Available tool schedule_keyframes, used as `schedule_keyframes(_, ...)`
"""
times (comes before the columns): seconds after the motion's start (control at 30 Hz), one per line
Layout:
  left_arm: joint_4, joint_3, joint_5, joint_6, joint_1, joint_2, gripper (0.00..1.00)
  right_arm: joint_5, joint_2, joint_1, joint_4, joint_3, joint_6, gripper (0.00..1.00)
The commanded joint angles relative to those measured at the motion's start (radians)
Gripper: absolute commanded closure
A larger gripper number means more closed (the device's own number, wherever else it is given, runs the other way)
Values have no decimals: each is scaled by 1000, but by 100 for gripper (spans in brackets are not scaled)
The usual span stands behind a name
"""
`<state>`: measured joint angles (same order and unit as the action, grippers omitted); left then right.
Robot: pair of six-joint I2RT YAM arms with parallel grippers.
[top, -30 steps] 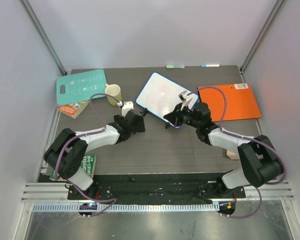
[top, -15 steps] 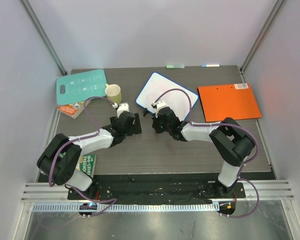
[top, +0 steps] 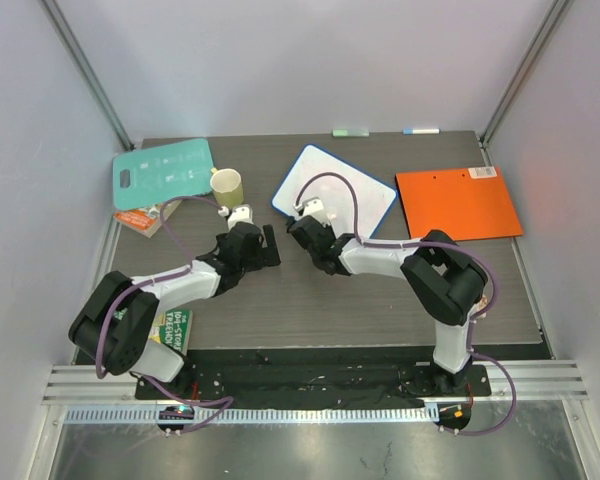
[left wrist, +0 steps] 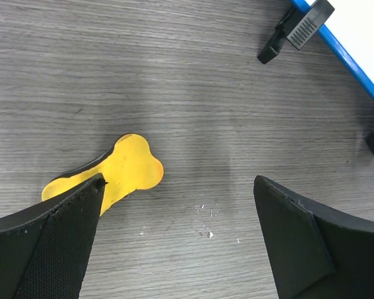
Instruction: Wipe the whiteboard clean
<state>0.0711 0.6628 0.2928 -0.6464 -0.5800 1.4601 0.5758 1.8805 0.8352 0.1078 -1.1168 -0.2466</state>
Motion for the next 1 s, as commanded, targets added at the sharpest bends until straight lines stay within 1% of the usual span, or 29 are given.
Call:
schedule_keyframes(0.0,56,-15,-26,-4,14,-43,0,133,2,1,121,-43,-23,99)
schedule_keyframes(0.2,65,-22,-37,-6,20,-46,0,206,-20,1,178,3,-40,99)
schedule_keyframes(0.4,70,-26,-43,-6,22,-49,0,228,-76,1,197,54,-79,99)
schedule_keyframes(0.5,65,-11,-58,10,22,-49,0,191,-99,1,207,58,-86,99)
schedule_keyframes(0.6,21,26,-67,34,22,-63,0,122,-153,16,188,61,-85,99)
schedule_keyframes(0.67,-25,55,-60,62,22,-87,0,46,-219,24,147,77,-73,96)
schedule_keyframes(0.7,-36,63,-57,73,22,-99,0,18,-277,31,129,86,-71,83)
schedule_keyframes(0.77,-68,83,-44,91,22,-144,0,-78,-342,35,64,130,-62,61)
schedule_keyframes(0.8,-101,93,-40,96,22,-162,0,-103,-378,36,37,149,-59,43)
schedule_keyframes(0.83,-119,100,-26,99,22,-191,0,-122,-450,36,-2,187,-62,35)
schedule_keyframes(0.87,-154,112,-23,108,22,-210,0,-125,-484,35,-17,207,-62,27)
schedule_keyframes(0.9,-165,110,-23,114,22,-227,0,-125,-516,36,-31,224,-59,17)
schedule_keyframes(0.93,-172,109,-17,117,22,-263,0,-107,-587,35,-36,253,-57,12)
schedule_keyframes(0.97,-189,103,-14,120,22,-283,0,-94,-618,35,-36,268,-56,1)
